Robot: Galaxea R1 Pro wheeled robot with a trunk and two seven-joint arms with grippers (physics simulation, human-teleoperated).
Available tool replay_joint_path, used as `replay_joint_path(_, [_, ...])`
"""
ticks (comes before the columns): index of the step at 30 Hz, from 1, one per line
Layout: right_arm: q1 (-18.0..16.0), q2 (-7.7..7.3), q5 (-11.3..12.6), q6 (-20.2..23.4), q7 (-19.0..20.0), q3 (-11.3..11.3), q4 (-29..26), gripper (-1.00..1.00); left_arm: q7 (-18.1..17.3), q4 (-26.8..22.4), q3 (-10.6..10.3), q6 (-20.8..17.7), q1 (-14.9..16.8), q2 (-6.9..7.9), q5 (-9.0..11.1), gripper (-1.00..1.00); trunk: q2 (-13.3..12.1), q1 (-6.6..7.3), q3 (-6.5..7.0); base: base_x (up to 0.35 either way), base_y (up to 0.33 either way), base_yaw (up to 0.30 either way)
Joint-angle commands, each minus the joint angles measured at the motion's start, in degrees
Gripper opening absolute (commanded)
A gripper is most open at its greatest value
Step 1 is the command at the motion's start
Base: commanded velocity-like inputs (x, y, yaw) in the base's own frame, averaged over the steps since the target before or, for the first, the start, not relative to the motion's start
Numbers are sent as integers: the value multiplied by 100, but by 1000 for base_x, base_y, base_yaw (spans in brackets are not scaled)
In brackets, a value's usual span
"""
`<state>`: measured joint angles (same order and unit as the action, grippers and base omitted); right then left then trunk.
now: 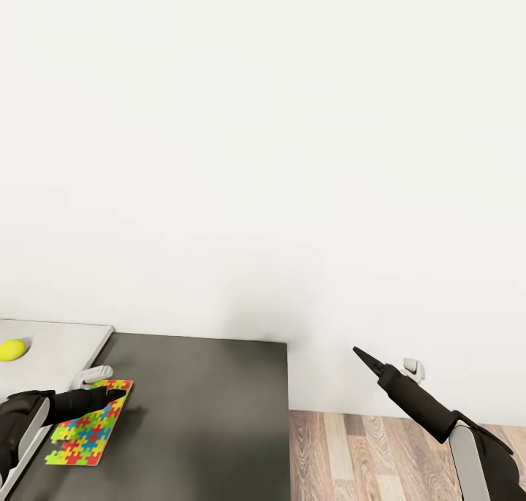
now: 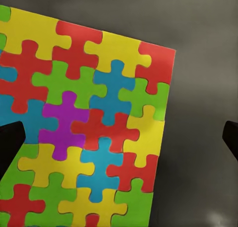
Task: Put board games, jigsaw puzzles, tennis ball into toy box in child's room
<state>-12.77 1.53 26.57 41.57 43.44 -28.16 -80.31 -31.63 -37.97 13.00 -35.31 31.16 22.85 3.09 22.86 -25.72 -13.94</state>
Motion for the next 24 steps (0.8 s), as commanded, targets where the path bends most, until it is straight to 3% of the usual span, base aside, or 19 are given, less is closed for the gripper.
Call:
replay_joint_path(1, [-6, 5, 9, 35, 14, -14, -2, 100, 9, 123, 18, -53, -2, -9, 104, 100, 6, -6, -12, 0, 0, 0])
replay_joint_path(24, [-6, 5, 4, -1, -15, -45, -2, 100, 0, 123, 10, -46, -5, -17, 104, 100, 6, -6, -12, 0, 0, 0])
